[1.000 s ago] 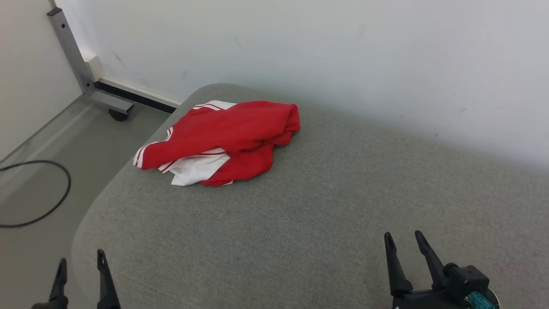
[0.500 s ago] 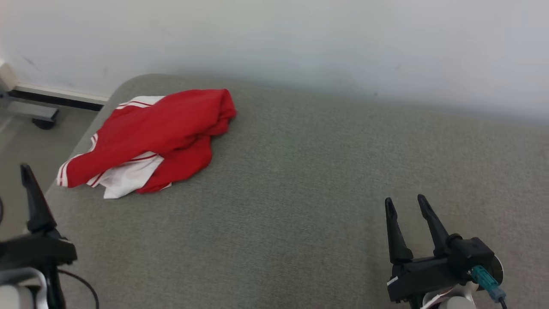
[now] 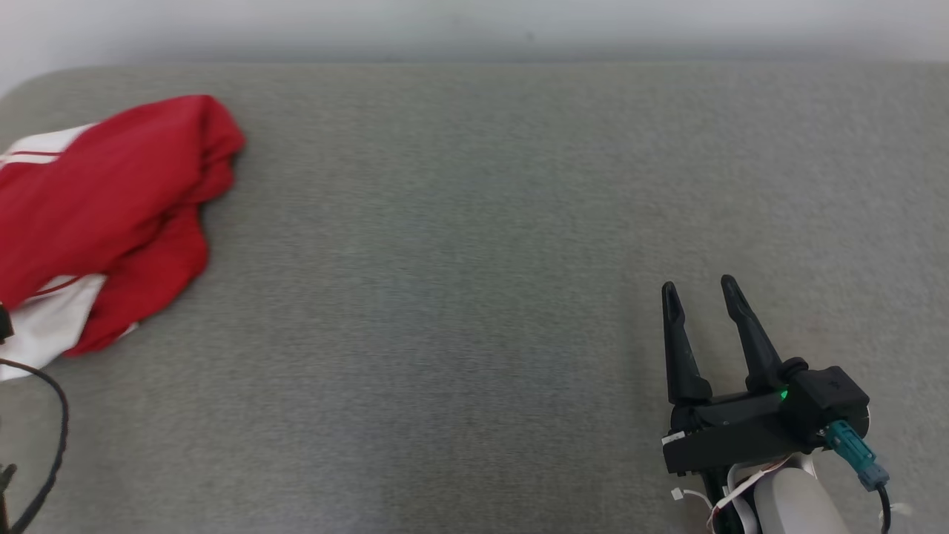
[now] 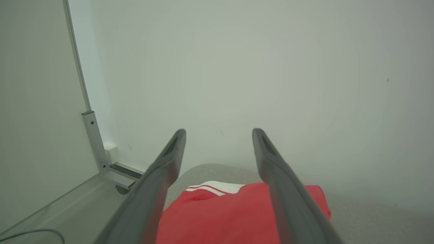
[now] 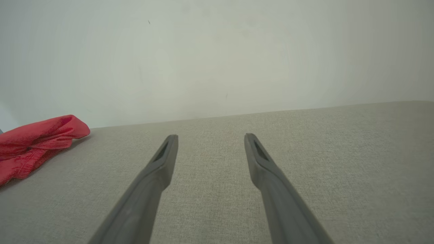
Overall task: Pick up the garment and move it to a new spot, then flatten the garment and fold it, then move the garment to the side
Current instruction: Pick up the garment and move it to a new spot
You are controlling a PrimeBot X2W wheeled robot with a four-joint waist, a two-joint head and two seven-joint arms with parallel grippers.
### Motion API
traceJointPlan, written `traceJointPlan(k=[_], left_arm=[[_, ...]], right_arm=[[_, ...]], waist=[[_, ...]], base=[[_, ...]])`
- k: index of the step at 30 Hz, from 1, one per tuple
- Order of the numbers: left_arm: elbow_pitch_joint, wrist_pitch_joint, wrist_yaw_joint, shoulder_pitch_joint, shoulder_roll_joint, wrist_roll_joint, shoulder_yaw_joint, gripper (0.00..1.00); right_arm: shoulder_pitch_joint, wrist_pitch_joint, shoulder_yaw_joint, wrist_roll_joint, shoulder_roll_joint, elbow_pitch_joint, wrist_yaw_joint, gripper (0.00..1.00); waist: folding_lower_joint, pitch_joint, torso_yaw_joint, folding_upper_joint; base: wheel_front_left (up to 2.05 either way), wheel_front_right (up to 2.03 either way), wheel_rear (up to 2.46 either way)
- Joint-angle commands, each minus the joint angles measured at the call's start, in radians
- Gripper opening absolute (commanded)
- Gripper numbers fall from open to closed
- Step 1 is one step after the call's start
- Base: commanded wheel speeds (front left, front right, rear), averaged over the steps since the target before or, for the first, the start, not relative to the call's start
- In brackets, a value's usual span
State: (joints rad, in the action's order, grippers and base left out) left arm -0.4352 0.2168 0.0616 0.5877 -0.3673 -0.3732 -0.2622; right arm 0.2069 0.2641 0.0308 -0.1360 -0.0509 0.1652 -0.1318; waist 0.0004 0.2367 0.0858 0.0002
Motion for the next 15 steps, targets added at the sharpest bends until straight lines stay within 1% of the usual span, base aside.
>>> traceJointPlan(k=[1,8,15], left_arm=[[-0.023,-0.005,0.007,0.022,-0.013,-0.015,-0.002,1.00],[-0.147,-0.086,0.031,0.073,-0.076,-0.029,0.015,1.00],[-0.310,-0.244,0.050,0.124,-0.128,-0.021,0.079,1.00]], right_arm=[[0.014,0.001,0.003,-0.010,0.001,-0.007,0.002,1.00],[0.018,0.001,0.009,-0.027,0.001,-0.013,0.002,1.00],[0.028,0.001,0.011,-0.038,0.001,-0.013,0.002,1.00]], waist=[[-0.0004,0.102,-0.115,-0.0002],[-0.0004,0.123,-0.153,-0.0002],[-0.0004,0.131,-0.164,-0.0002]], base=[[0.00,0.00,0.00],[0.00,0.00,0.00],[0.00,0.00,0.00]])
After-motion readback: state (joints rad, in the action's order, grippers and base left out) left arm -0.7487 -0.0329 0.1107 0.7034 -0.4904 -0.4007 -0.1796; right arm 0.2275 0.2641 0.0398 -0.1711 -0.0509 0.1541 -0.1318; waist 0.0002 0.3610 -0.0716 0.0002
